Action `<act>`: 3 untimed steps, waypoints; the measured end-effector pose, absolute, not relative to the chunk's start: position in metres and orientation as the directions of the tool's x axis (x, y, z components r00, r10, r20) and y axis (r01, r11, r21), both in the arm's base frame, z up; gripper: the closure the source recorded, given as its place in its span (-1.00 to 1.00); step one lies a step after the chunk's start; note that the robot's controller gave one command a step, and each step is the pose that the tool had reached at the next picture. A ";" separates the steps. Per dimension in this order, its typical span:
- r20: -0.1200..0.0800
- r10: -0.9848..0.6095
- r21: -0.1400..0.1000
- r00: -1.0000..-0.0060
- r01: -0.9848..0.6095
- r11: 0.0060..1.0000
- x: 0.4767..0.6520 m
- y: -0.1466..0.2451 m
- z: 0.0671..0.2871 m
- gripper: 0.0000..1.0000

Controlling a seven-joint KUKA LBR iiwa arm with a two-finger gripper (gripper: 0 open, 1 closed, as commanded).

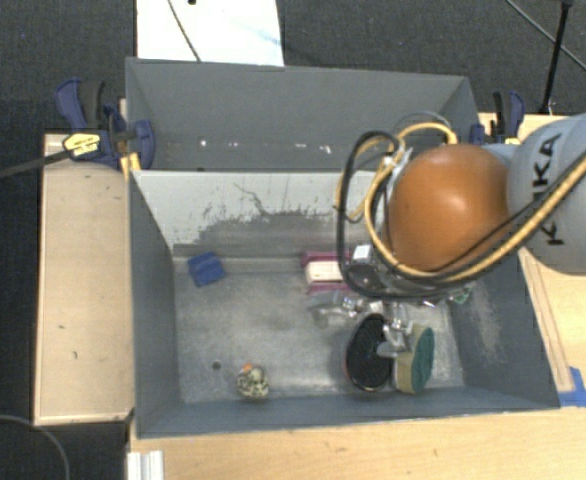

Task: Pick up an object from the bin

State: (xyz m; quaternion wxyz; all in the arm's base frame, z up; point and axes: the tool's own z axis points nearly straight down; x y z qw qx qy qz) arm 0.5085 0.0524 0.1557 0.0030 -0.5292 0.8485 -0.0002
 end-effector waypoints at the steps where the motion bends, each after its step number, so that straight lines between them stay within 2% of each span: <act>1: 0.000 -0.890 0.002 -0.455 -0.890 0.455 0.481 0.054 0.150 -1.00; 2: -0.003 -0.984 -0.003 -0.180 -0.984 0.180 0.513 0.054 0.144 -1.00; 3: 0.000 -0.992 0.004 -0.130 -0.992 0.130 0.488 0.057 0.104 -1.00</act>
Offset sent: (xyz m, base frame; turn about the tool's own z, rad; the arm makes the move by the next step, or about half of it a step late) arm -0.0266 0.0006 -0.0050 0.0179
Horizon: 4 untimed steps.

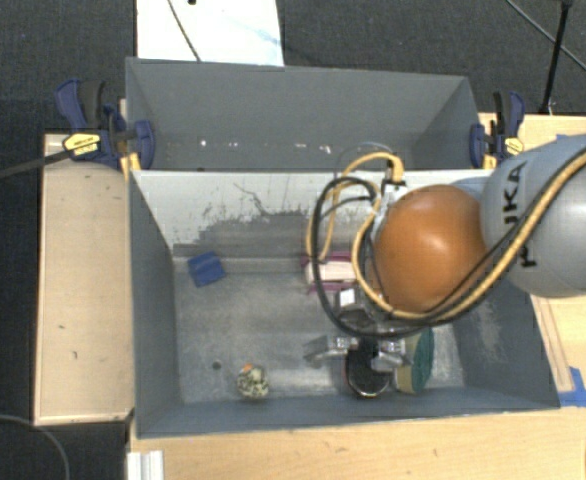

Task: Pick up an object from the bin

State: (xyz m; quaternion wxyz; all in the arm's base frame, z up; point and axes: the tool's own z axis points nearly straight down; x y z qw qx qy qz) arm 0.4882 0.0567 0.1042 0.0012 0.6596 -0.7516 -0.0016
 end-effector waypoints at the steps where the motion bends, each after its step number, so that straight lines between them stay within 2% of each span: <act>1: 0.009 -0.997 0.002 0.081 -0.997 -0.081 0.494 0.050 0.073 -1.00; 2: 0.008 -0.997 -0.003 0.077 -0.997 -0.077 0.495 0.051 0.076 1.00; 3: 0.012 -0.998 -0.004 0.057 -0.998 -0.057 0.491 0.056 0.077 1.00; 4: 0.015 -0.997 -0.004 0.078 -0.997 -0.078 0.488 0.059 0.077 1.00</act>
Offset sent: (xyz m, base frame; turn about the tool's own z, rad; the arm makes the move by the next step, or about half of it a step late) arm 0.0037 -0.0041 -0.0342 -0.2155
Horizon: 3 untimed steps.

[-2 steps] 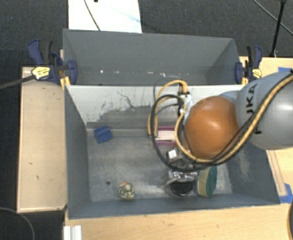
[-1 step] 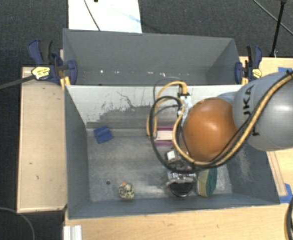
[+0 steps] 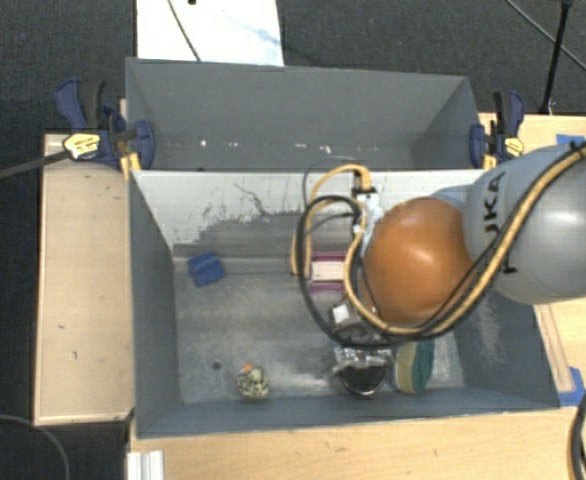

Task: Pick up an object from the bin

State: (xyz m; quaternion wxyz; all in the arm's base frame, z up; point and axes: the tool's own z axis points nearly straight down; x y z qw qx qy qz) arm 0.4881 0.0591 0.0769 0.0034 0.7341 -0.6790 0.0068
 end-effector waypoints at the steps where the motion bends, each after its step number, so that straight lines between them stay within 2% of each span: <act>1: -0.001 -0.996 -0.008 0.085 -0.996 -0.085 0.478 0.052 0.156 1.00; 2: -0.001 -0.997 0.000 0.083 -0.997 -0.083 0.477 0.053 0.152 -1.00; 3: 0.002 -0.988 0.001 0.152 -0.988 -0.152 0.511 0.051 0.080 -1.00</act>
Offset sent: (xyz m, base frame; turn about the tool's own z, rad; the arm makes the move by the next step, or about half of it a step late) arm -0.0116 -0.0065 0.0753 -0.0116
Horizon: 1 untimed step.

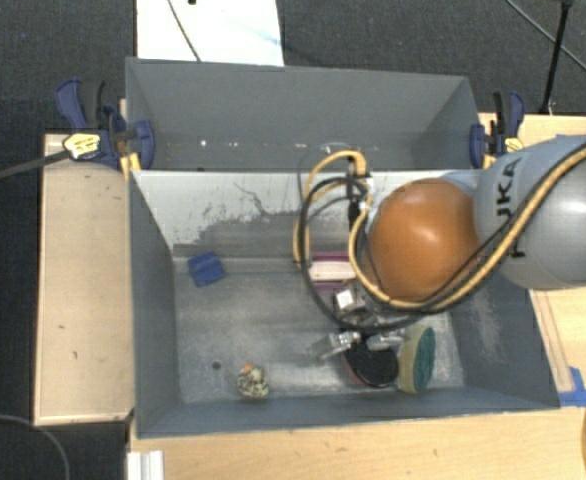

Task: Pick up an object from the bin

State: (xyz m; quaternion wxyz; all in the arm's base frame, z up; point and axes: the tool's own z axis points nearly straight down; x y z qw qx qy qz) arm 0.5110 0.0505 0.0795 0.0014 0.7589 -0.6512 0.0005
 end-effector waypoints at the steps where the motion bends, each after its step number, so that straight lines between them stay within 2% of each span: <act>1: -0.004 -0.989 -0.005 0.150 -0.989 -0.150 0.512 0.055 0.085 1.00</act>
Offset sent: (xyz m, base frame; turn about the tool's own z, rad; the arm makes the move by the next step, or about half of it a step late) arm 0.0000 0.0000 0.0000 0.0000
